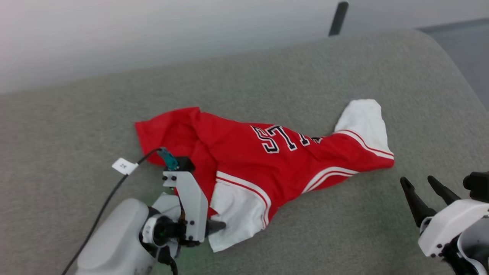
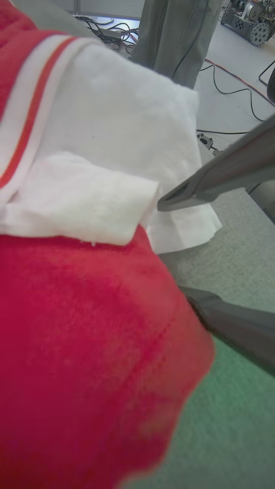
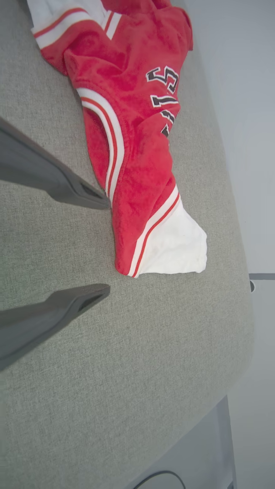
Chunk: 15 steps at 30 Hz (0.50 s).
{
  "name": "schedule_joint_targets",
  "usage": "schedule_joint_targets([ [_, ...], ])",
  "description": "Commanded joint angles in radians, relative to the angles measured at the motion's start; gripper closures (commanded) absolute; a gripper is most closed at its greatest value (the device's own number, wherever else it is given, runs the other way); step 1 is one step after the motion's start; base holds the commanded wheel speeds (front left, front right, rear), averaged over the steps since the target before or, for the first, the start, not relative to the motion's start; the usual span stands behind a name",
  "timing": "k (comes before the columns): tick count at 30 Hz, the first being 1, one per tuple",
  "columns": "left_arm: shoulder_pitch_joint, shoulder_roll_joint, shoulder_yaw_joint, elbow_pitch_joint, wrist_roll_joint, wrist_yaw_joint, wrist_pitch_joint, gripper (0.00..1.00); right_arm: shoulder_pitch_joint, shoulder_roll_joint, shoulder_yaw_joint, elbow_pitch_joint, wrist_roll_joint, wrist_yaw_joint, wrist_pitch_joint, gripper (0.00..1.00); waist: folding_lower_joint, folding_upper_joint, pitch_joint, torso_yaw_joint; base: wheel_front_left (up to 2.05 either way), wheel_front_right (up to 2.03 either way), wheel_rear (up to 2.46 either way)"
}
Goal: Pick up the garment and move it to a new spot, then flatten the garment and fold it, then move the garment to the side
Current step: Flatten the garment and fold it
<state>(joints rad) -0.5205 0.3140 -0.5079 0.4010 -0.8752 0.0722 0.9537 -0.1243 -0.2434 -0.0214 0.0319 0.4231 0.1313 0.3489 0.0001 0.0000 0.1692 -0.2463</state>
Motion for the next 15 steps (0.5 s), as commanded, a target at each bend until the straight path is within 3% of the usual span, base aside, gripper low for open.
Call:
schedule_joint_targets([
  [1,0.007,0.0,0.0,0.029,0.005,0.005,-0.011,0.0,-0.019,0.01,0.005,0.002,0.013,-0.001,-0.007,0.0,-0.0001,0.0,0.046,-0.041,0.0,0.0,0.0],
  [3,0.006,-0.007,0.004,0.062,-0.004,0.012,-0.011,0.0,-0.027,0.011,0.009,0.008,0.015,-0.001,-0.014,0.0,-0.0001,0.0,0.059,-0.05,0.0,0.0,0.0],
  [4,0.008,-0.011,0.007,0.081,-0.009,0.019,-0.009,0.05,-0.031,0.012,0.011,0.012,0.014,-0.001,-0.017,0.0,-0.0001,0.0,0.062,-0.053,0.0,0.0,0.0],
  [6,0.015,-0.025,0.01,0.11,-0.027,0.028,0.002,0.56,-0.033,0.015,0.014,0.018,0.018,-0.001,-0.025,0.0,-0.0001,0.0,0.068,-0.056,0.0,0.0,0.0],
  [7,0.019,-0.035,0.009,0.121,-0.034,0.027,0.01,0.87,-0.035,0.015,0.015,0.022,0.019,-0.001,-0.026,0.0,-0.0001,0.0,0.07,-0.057,0.0,0.0,0.0],
  [8,0.021,-0.045,0.012,0.13,-0.042,0.03,0.011,1.0,-0.039,0.015,0.015,0.026,0.02,-0.001,-0.03,0.0,-0.0001,0.0,0.071,-0.057,0.0,0.0,0.0],
  [15,0.007,-0.043,0.024,0.14,-0.081,0.037,0.073,1.0,-0.05,0.007,0.003,0.049,0.018,-0.001,-0.039,0.0,-0.0001,0.0,0.061,-0.028,0.0,0.0,0.0],
])
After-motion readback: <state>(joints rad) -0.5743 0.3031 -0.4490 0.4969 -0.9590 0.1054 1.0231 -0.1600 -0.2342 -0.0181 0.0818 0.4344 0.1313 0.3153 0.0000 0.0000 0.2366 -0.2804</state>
